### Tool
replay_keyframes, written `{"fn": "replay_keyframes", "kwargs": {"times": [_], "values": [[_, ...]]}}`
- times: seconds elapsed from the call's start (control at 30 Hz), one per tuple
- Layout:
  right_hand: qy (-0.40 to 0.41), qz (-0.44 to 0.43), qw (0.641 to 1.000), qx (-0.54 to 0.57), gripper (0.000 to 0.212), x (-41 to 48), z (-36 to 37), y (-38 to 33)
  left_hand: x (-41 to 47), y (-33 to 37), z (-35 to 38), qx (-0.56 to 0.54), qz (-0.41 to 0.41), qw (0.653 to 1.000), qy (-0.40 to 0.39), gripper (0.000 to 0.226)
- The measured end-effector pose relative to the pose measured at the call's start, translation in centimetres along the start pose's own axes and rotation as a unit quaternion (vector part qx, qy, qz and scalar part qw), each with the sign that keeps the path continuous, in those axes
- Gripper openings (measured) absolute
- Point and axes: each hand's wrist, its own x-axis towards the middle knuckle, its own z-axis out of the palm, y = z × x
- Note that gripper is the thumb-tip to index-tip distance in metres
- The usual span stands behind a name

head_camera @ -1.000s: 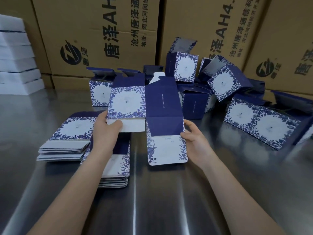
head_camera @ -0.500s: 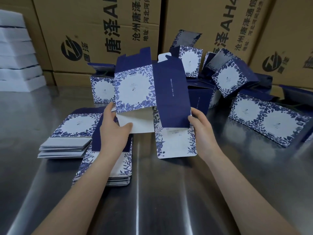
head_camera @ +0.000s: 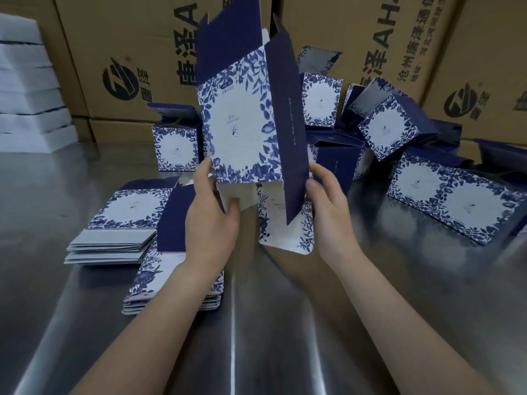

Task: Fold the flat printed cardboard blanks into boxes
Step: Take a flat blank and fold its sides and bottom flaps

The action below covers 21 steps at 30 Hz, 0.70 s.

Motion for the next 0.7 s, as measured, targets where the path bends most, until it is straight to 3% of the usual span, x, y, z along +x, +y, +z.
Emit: {"fn": "replay_keyframes", "kwargs": {"times": [0.13,0.27,0.4,0.47,0.5,0.6,0.7], "values": [[-0.022,-0.003,1.000,0.020,0.029,-0.8,0.9,-0.3,-0.8,1.6,0.9,-0.039,0.019,0.999,-0.025,0.071],[-0.026,-0.029,0.999,0.019,0.029,-1.1,1.6,-0.7,-1.4,2.5,1.5,-0.138,0.009,0.986,-0.098,0.063],[-0.065,-0.028,0.996,0.046,0.050,-1.5,1.4,-0.3,-1.2,3.6,1.5,-0.201,-0.039,0.969,-0.140,0.057],[-0.078,-0.039,0.996,0.029,0.055,-1.6,1.3,-0.4,-0.8,4.6,1.4,-0.301,-0.113,0.933,-0.162,0.039],[-0.083,-0.048,0.995,0.016,0.054,-1.4,1.3,-0.4,-0.7,4.9,1.4,-0.358,-0.150,0.905,-0.173,0.041],[-0.067,-0.036,0.993,-0.086,0.064,-1.1,1.3,-0.6,-1.0,4.7,1.4,-0.543,-0.283,0.775,-0.153,0.063],[-0.056,-0.025,0.985,-0.160,0.037,-1.2,1.5,-0.8,-1.6,5.1,1.1,-0.585,-0.324,0.727,-0.158,0.031]]}}
